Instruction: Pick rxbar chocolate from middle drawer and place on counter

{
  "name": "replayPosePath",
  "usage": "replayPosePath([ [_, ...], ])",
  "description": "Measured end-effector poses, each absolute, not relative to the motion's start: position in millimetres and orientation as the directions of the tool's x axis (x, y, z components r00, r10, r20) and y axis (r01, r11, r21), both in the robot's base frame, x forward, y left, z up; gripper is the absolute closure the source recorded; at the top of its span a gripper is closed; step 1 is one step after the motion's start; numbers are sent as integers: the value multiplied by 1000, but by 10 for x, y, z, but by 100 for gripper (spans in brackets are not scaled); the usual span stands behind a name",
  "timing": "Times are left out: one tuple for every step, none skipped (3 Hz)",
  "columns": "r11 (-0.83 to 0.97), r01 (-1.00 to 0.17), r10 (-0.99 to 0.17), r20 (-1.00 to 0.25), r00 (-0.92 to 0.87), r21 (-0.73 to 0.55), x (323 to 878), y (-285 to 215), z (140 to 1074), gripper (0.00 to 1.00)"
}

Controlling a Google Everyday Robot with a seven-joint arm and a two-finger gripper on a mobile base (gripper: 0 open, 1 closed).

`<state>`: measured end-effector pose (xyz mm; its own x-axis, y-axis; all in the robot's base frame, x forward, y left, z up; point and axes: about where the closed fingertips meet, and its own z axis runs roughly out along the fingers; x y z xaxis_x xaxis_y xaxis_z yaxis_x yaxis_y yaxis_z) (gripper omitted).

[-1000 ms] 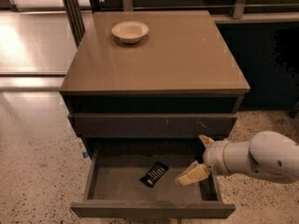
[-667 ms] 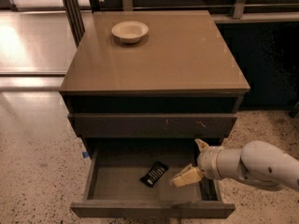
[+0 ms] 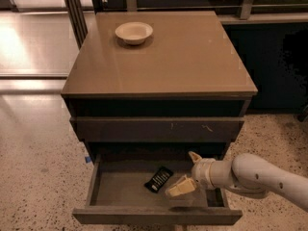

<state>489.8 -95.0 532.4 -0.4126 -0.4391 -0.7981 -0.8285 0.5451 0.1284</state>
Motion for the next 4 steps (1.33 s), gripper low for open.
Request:
replayPosePath([
  [506, -845, -434, -796, -422, 172, 4971, -791, 5054, 0],
  [501, -847, -432, -796, -424, 179, 4976, -761, 5029, 0],
  [532, -829, -417, -800, -432, 171, 5024, -749, 4889, 0],
  [558, -812, -398, -805, -440, 168, 5164, -683, 4611, 0],
])
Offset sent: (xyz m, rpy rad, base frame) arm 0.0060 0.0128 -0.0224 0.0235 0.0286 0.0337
